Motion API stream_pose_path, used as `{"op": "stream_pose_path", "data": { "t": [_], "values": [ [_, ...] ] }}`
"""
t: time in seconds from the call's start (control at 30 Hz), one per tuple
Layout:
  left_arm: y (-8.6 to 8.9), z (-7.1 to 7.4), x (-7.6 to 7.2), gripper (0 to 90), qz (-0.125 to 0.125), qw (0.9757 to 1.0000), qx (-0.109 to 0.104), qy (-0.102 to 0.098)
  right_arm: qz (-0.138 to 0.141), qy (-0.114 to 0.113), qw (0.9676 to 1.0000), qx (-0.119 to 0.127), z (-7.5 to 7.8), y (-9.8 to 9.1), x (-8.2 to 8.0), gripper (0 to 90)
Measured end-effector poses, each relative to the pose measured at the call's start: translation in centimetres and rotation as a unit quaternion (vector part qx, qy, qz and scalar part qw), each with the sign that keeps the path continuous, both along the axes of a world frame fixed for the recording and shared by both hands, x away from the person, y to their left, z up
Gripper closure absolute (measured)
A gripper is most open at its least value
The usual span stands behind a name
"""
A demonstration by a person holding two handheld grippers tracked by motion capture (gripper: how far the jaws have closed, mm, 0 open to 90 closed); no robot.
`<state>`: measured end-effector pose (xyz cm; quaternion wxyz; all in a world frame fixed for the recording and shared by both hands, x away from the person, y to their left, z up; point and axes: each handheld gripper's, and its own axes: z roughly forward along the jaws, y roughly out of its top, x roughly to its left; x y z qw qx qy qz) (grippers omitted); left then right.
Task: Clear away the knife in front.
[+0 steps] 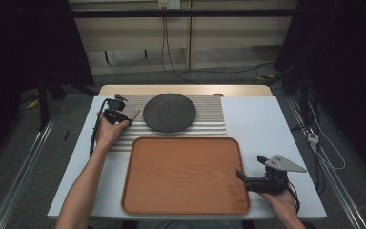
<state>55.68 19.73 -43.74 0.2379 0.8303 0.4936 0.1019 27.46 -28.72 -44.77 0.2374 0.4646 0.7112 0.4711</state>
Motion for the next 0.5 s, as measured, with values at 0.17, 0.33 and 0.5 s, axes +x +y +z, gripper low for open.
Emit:
{"op": "stream_pose_path", "data": {
  "t": [0.17,0.33,0.5],
  "values": [
    [-0.2,0.04,-0.03,78.9,-0.006,0.9999,0.01,-0.003,0.0,0.0,1.0,0.0,0.0,-0.01,0.0,1.4],
    [-0.34,0.05,0.01,77.3,-0.006,0.9998,0.017,-0.006,0.001,0.0,1.0,0.0,0.01,0.04,-0.03,1.4],
    [-0.54,0.05,0.14,78.2,-0.008,0.9997,0.023,-0.007,0.001,0.004,1.0,-0.001,-0.03,0.06,0.0,1.5]
  ]
}}
